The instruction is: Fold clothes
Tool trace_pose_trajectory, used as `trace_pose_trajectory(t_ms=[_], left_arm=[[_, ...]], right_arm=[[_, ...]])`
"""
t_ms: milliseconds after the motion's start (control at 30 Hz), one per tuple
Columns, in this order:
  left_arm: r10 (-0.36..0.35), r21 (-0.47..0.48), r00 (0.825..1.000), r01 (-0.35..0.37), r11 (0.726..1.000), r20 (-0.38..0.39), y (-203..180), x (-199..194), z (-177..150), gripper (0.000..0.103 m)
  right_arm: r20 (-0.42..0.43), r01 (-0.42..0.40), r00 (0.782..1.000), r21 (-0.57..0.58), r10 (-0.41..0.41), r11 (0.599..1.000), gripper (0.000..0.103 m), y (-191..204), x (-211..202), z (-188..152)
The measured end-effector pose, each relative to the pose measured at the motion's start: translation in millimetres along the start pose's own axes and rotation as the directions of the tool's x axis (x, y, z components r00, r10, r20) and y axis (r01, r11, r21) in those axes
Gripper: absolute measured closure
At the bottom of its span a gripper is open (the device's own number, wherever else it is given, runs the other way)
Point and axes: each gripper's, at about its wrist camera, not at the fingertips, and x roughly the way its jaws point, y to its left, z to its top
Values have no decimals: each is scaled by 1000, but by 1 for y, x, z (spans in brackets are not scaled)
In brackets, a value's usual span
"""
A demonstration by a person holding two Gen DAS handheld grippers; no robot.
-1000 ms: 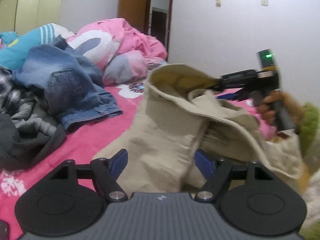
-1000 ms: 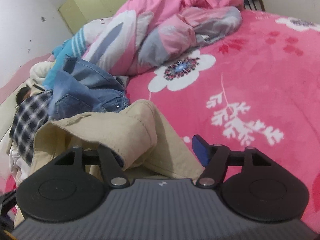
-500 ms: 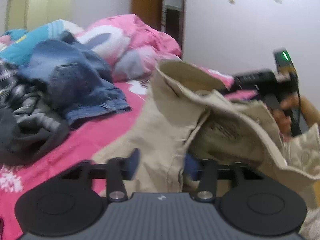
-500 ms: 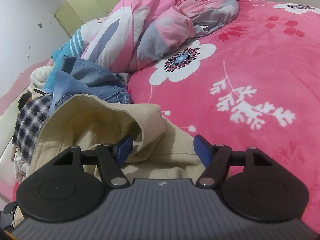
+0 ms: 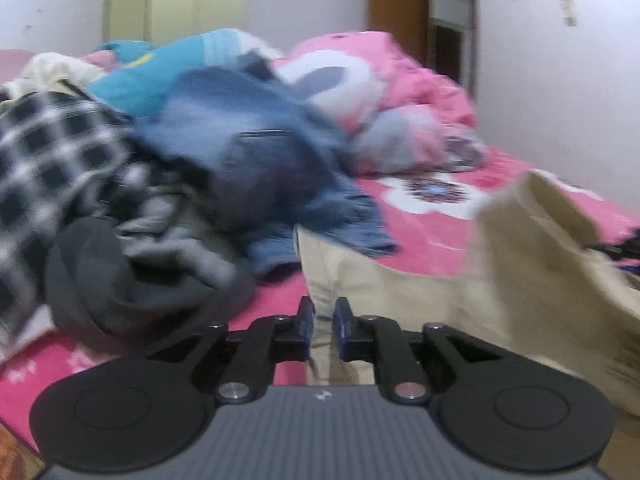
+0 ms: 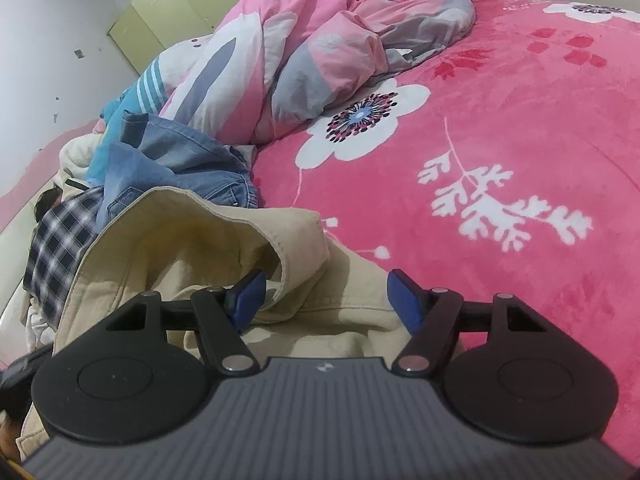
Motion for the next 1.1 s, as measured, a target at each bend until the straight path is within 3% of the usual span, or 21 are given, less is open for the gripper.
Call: trace_pose_trajectory(t_ms=[33,100,200,267,433,533,667,900,1000,1100], left_arm=[[29,-13,1000,-29,999,-1,5,5,2,81],[78,-43,997,-78,996,-1,15,13,7,67],[87,-104,996,-84,991,24,25,8,11,52],[89,-139,995,-83,987,38,30,3,13,48],[-28,-170,999,32,985,29,23,-25,10,38],[-123,-198,992,125,972,25,16,-46,5,34],[-249,-205,968,250,946,35,4,-75,-3,28],[-449,-173,894,444,879,14,-35,-98,-6,26],[-491,-172,871,482,859,-11,-51,-96,-7,26],[-507,-192,860,489,851,-58,-64,-84,-5,31]], right_arm=[[-1,1,1000,0,-1,1000,36,0,1,0],[-2,2,1000,0,-2,1000,36,0,2,-1],[-7,4,1000,6,-4,1000,36,-2,6,-2],[-11,3,1000,11,-2,1000,36,-3,8,-2],[-14,7,1000,11,-7,1000,35,-3,9,-2],[-2,15,1000,0,-15,1000,35,0,4,-1],[31,16,999,-20,-16,1000,35,5,-15,0],[69,-21,997,-47,25,999,35,13,-55,-5],[77,-58,995,-54,62,997,35,17,-71,-9],[77,-113,990,-69,118,991,35,26,-83,-13]])
